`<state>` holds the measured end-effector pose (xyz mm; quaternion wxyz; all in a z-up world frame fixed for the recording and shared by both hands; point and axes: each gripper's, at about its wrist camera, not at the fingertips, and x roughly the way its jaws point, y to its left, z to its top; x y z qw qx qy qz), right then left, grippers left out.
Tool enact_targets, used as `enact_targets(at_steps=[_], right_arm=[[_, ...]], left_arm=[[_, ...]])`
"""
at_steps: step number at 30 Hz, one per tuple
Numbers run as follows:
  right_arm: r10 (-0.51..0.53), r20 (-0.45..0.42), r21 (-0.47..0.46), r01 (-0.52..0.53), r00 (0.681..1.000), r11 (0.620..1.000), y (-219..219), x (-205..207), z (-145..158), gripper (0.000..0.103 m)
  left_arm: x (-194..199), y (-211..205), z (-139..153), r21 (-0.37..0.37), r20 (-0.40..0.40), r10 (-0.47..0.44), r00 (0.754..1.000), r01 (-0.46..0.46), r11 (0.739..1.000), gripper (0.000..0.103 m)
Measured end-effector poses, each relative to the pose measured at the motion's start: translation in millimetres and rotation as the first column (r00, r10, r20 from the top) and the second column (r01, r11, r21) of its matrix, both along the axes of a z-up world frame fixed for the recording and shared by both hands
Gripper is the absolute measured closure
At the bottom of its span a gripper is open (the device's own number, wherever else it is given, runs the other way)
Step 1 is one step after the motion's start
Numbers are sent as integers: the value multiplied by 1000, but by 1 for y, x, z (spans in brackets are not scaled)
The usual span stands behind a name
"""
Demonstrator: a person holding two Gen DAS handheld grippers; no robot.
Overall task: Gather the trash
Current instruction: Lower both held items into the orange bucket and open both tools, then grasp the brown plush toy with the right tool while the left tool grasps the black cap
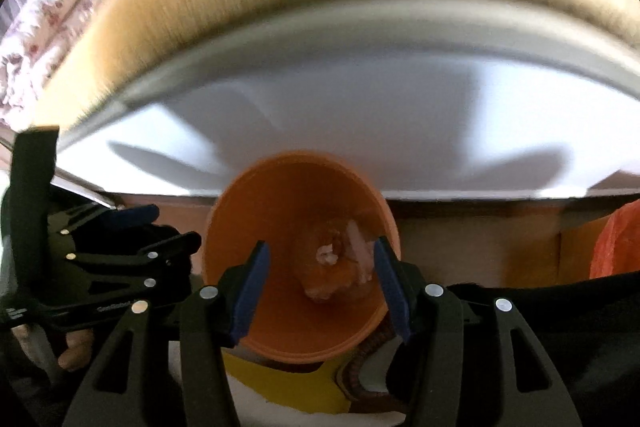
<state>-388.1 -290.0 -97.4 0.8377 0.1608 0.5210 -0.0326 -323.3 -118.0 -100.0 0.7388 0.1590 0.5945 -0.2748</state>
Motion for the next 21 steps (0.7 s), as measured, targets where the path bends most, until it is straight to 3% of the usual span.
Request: enact_targets(at_steps=[6, 12, 16, 21], right_arm=[[12, 168, -17, -9, 986, 1000, -23, -9, 84, 45], [13, 296, -74, 9, 955, 997, -56, 37, 154, 44], [33, 315, -98, -2, 949, 995, -74, 92, 177, 44], [88, 271, -107, -61, 958, 992, -84, 169, 192, 44]], left_arm=[[1, 10, 63, -82, 178, -6, 984, 21, 996, 34], [36, 11, 114, -163, 267, 60, 962, -16, 986, 28], [72, 9, 137, -198, 313, 103, 944, -41, 979, 28], [121, -1, 159, -219, 336, 128, 933, -55, 974, 25]])
